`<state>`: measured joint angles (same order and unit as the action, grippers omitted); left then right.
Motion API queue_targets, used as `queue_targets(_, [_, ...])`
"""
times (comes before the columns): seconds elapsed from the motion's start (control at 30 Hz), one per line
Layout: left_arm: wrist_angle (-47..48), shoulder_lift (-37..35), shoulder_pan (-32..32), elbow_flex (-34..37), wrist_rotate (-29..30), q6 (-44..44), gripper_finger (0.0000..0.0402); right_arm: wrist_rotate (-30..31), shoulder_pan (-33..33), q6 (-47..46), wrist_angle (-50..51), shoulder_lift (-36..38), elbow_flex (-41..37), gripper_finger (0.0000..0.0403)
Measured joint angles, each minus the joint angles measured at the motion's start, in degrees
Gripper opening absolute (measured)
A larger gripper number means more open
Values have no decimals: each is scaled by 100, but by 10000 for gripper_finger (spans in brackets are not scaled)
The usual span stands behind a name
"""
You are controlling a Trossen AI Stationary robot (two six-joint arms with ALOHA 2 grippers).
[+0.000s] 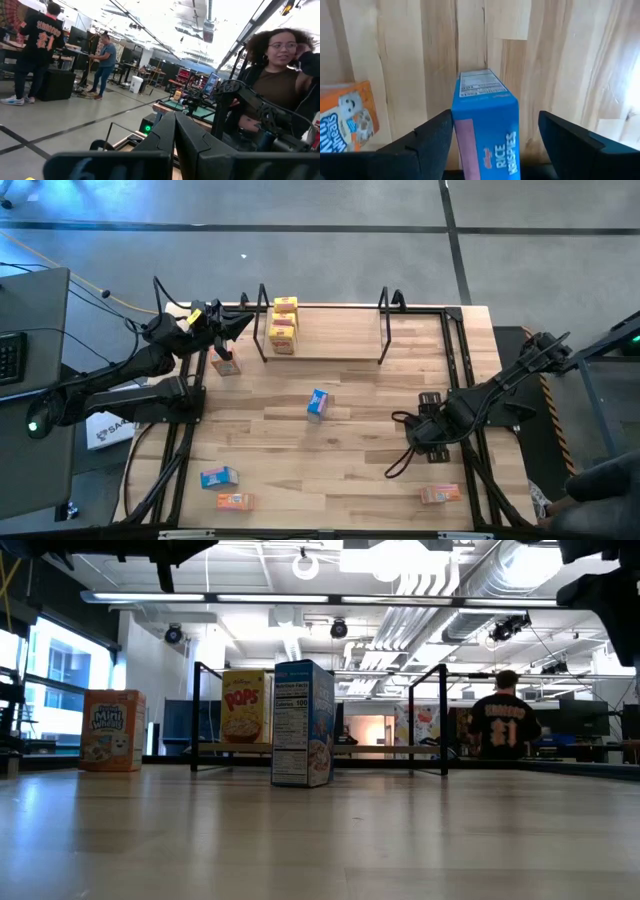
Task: Stack cereal on shelf
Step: Put the middle right blue cereal box on the shelf
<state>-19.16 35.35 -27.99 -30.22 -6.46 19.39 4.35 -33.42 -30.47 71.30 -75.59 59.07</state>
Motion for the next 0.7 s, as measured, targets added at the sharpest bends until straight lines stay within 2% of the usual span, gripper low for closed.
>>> queue_targets(0.4, [-2, 0, 0, 0, -2, 5, 0, -434, -8, 342, 3, -783, 0, 267])
queue_targets(0.53, [-6, 0, 0, 0, -2, 10, 1, -398, 5, 168, 31, -806, 0, 228])
queue_targets(0.7, [-40, 0, 0, 0, -2, 8, 1, -387, 82, 82, 78, -537, 10, 144])
